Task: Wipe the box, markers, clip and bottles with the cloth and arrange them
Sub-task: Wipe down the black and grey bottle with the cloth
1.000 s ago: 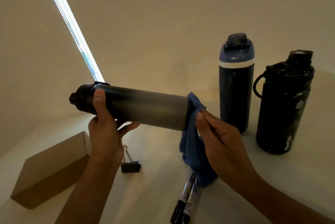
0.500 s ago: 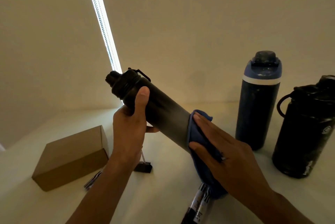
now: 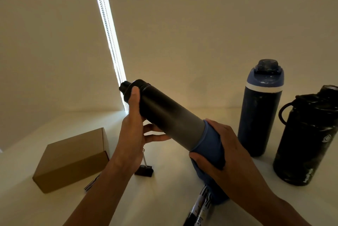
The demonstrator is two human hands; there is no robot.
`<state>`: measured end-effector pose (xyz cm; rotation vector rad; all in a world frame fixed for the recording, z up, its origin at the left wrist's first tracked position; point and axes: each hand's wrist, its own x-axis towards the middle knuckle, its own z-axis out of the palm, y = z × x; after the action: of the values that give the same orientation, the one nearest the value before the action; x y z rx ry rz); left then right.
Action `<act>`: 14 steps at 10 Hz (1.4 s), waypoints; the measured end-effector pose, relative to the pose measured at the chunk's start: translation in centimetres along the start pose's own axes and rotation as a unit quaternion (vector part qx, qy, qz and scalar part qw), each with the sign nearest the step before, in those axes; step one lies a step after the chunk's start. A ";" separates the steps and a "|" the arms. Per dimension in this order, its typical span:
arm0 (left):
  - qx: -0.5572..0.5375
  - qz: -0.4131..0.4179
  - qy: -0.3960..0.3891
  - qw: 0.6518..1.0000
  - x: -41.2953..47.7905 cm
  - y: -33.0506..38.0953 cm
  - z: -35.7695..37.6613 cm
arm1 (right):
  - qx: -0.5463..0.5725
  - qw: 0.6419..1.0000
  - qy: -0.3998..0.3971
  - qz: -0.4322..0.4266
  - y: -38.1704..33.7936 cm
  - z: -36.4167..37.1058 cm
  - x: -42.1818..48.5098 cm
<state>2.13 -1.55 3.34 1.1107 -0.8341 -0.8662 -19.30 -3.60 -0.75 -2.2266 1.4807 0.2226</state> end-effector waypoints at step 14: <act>0.412 0.246 0.000 0.877 2.7 6.3 2.0 | 0.183 0.900 0.312 -0.245 2.1 1.0 0.7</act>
<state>2.49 -3.41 10.20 1.5174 -1.4756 -0.0424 -20.82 -4.44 -2.49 -2.3493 1.0340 -0.9291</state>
